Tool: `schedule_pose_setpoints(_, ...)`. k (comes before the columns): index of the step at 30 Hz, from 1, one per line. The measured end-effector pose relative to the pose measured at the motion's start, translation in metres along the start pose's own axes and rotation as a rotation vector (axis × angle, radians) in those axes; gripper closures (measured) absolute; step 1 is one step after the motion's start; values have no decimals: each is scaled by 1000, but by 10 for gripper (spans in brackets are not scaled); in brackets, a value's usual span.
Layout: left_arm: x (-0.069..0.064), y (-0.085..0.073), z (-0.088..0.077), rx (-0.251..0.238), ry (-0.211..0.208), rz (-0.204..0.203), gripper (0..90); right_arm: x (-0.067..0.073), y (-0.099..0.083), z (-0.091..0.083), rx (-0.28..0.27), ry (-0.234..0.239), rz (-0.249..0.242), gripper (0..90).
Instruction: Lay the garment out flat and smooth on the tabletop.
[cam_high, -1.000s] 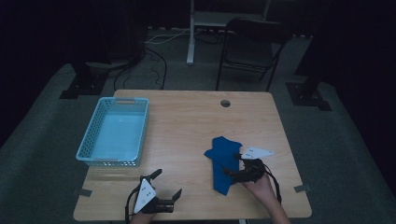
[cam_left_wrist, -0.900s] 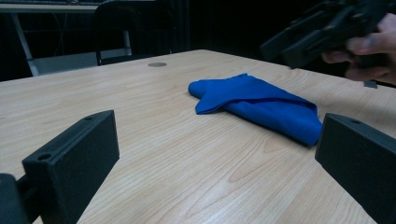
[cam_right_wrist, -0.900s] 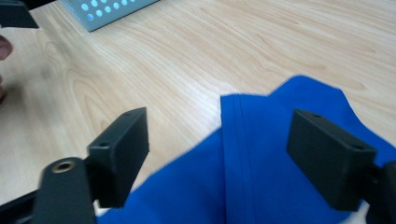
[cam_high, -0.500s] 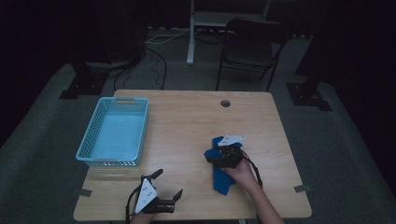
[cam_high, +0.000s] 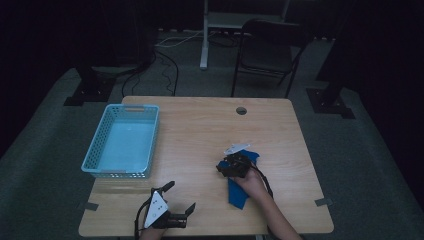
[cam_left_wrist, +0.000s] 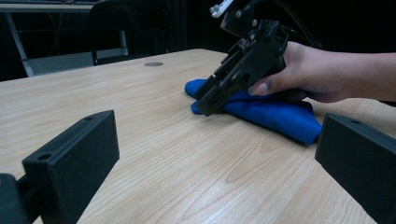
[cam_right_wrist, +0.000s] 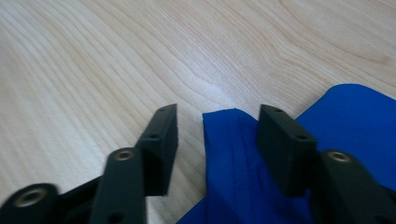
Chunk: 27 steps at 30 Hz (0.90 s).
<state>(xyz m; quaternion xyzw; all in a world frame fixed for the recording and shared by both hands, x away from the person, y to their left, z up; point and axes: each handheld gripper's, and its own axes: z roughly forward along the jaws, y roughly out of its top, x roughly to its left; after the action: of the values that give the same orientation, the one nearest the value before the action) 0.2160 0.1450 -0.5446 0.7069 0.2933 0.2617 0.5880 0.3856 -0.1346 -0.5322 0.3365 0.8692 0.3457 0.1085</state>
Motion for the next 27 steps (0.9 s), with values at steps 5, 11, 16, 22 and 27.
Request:
schedule_pose_setpoints(5, 0, 0, 0, 0, 2, -1, 0, 3, 0, 2, 11, -86, -21, 715)
schedule_pose_setpoints(11, 1, 0, 0, -3, -1, -7, 0, -9, -1, 0, -9, -40, 78, 844)
schedule_pose_setpoints(16, 2, 0, 0, -5, -5, -10, 0, -15, -2, -12, -61, -2, 136, 850)
schedule_pose_setpoints(22, 2, -1, 0, -16, -3, -28, 0, -20, -3, -45, -151, 0, 168, 851)
schedule_pose_setpoints(27, 1, -1, 0, -29, -7, -26, 0, -27, -10, -78, -198, -47, 175, 852)
